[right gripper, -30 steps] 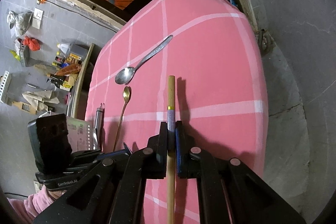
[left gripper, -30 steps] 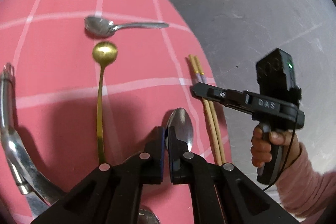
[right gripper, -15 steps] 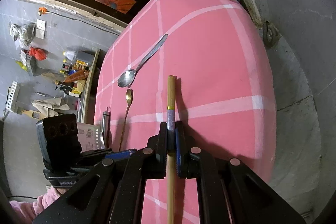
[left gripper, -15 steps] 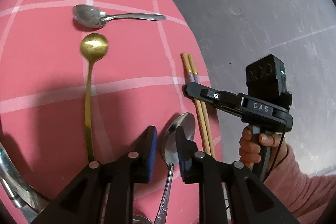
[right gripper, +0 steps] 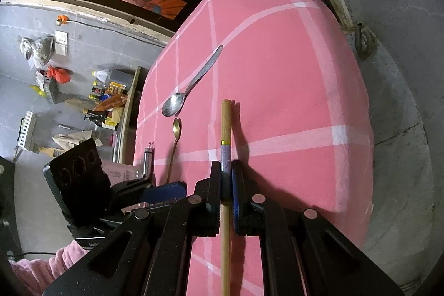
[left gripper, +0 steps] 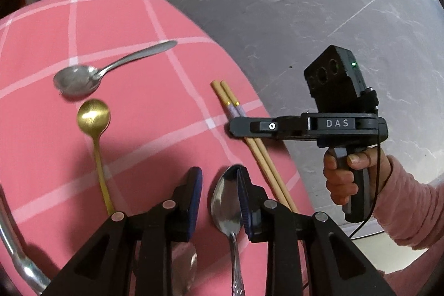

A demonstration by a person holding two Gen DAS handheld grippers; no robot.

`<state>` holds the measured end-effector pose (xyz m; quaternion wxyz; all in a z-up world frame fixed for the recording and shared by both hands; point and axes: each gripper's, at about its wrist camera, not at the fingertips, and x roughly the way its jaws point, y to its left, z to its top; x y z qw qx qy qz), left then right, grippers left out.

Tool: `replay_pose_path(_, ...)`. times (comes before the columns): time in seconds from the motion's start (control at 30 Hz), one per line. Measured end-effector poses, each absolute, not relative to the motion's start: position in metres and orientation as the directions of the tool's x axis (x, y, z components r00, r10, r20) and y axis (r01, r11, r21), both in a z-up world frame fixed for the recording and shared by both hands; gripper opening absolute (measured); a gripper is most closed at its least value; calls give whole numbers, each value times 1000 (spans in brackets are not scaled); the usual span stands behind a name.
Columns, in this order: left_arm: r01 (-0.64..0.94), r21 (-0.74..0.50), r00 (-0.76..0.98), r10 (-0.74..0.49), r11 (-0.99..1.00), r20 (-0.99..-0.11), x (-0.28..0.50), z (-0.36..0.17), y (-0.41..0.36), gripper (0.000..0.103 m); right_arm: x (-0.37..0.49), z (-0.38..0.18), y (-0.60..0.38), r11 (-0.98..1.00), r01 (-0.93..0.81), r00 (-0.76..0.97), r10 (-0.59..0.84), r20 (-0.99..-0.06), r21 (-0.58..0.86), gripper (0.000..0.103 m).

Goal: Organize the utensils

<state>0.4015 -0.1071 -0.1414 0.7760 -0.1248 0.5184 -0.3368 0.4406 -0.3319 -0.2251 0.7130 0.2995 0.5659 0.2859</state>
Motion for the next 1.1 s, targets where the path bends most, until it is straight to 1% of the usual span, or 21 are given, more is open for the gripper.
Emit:
replay_pose_path(0.17,416,-581,203,-694,700,-691,402,-142,-103,23,441,-222,-329,674,-97,192,735,-651,732,6)
replay_pose_path(0.2,418,-587,194,-700,693,-688,402,-142,-102,18,441,-221,-329,680,-102,192,730,-656,726,6)
replay_pose_path(0.3,420,-598,171,-707,682,-686,401,-143,-103,9,441,-217,-328,694,-111,197,717,-669,711,6)
replay_pose_path(0.4,441,-592,155,-707,674,-690,396,-138,-108,4,441,-213,-327,705,-115,206,706,-678,699,6)
replay_pose_path(0.5,436,-582,144,-691,687,-708,396,-138,-116,3,438,-210,-327,711,-119,212,700,-682,693,6)
replay_pose_path(0.57,431,-593,144,-701,680,-699,393,-136,-116,3,435,-207,-326,714,-115,218,697,-683,691,6)
replay_pose_path(0.67,414,-588,148,-689,695,-710,390,-134,-116,3,430,-205,-330,715,-110,225,694,-684,690,6)
replay_pose_path(0.73,367,-581,143,-661,726,-736,389,-137,-116,3,426,-204,-330,722,-113,232,688,-688,683,6)
replay_pose_path(0.9,314,-545,156,-609,777,-778,380,-140,-114,2,407,-195,-332,743,-120,271,663,-698,658,6)
replay_pose_path(1.0,291,-527,210,-590,799,-779,366,-131,-109,2,391,-180,-333,739,-131,319,662,-678,660,6)
replay_pose_path(1.1,286,-494,315,-567,821,-761,348,-107,-99,2,378,-157,-332,743,-159,382,653,-654,650,6)
